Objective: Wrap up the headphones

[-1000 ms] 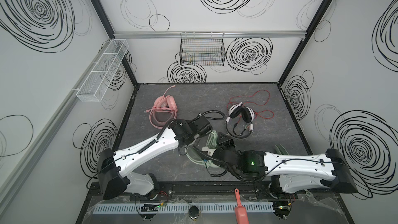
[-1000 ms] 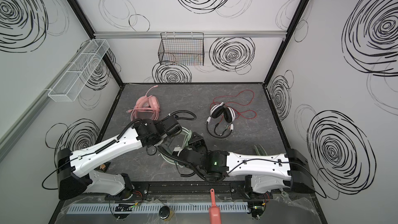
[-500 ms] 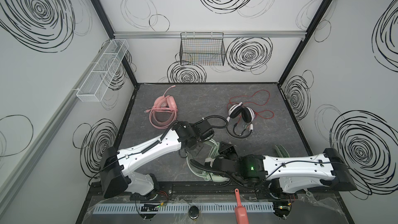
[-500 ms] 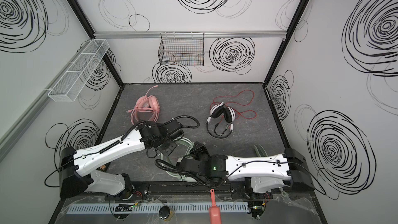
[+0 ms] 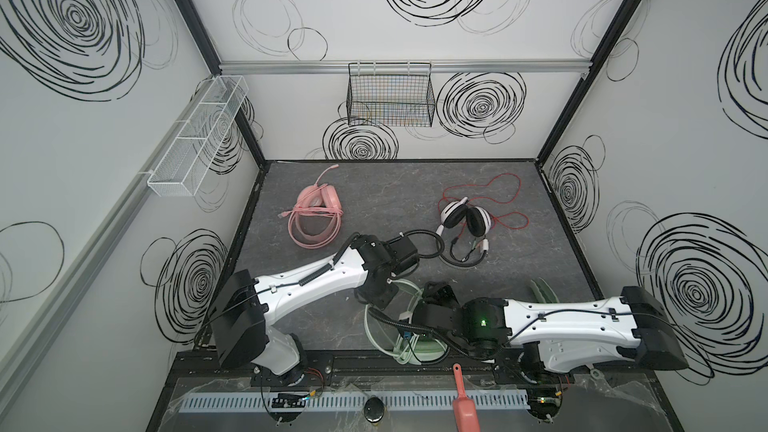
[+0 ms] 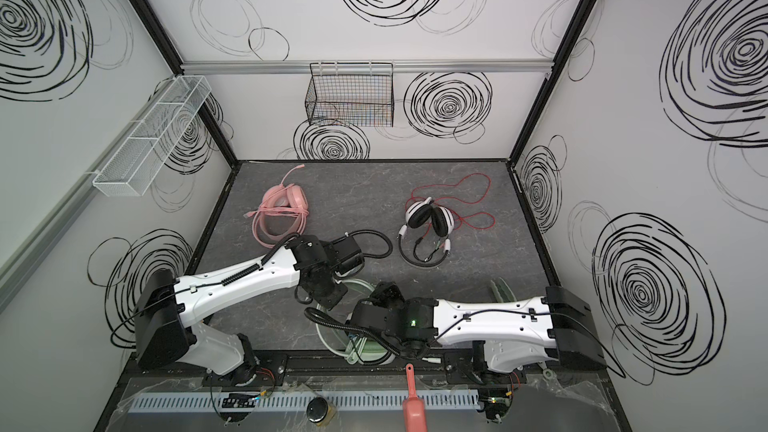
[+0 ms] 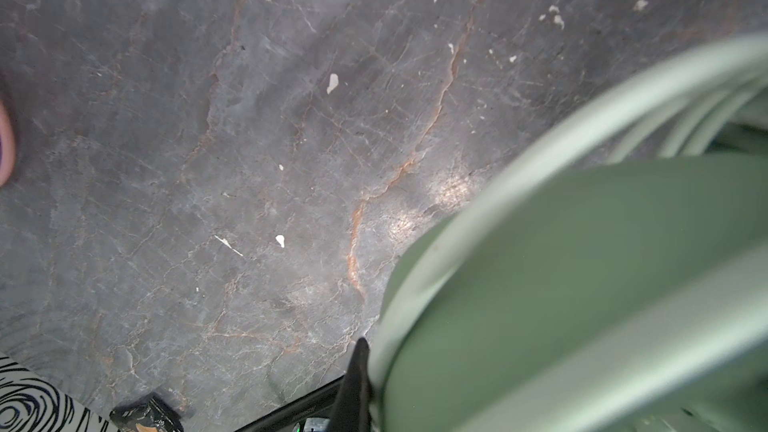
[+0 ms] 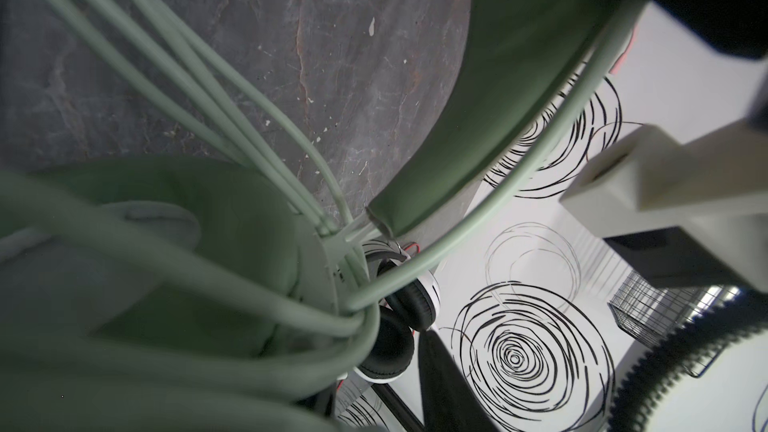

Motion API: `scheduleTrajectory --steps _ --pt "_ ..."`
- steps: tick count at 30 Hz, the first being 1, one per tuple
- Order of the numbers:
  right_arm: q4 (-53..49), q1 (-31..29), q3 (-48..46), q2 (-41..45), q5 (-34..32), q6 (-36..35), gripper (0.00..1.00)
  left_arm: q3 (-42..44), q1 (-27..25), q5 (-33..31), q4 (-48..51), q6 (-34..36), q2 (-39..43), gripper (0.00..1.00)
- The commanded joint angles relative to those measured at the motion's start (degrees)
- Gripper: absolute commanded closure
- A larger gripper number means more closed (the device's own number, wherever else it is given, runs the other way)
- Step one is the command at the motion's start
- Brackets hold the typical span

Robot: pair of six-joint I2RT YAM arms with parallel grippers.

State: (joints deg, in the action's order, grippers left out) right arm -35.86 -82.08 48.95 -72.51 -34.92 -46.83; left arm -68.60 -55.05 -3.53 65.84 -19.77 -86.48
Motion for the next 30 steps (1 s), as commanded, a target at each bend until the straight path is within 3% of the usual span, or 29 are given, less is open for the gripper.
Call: scheduleTrajectory --steps 1,12,19,26,30 --pt "-2.12 0.0 -1.75 -1.22 4.77 1.23 0.55 -0.72 1.14 4.36 -3.71 -1.83 0.54 1.0" --pt "-3.58 2.89 -1.5 -0.65 6.18 9.35 0.29 -0.22 3.93 7.43 -4.58 -1.5 -0.86 1.0" --pt "-8.27 7.19 1.24 1.22 10.67 16.76 0.26 -0.36 6.64 10.71 -5.98 -1.2 -1.53 1.0" --pt "-7.54 17.58 8.39 3.03 9.11 28.26 0.23 -0.63 10.65 12.46 -8.06 -1.33 -2.03 1.0" --pt "-6.41 26.28 11.78 5.31 11.14 36.24 0.21 -2.68 15.82 13.72 -10.04 -1.67 -2.52 1.0"
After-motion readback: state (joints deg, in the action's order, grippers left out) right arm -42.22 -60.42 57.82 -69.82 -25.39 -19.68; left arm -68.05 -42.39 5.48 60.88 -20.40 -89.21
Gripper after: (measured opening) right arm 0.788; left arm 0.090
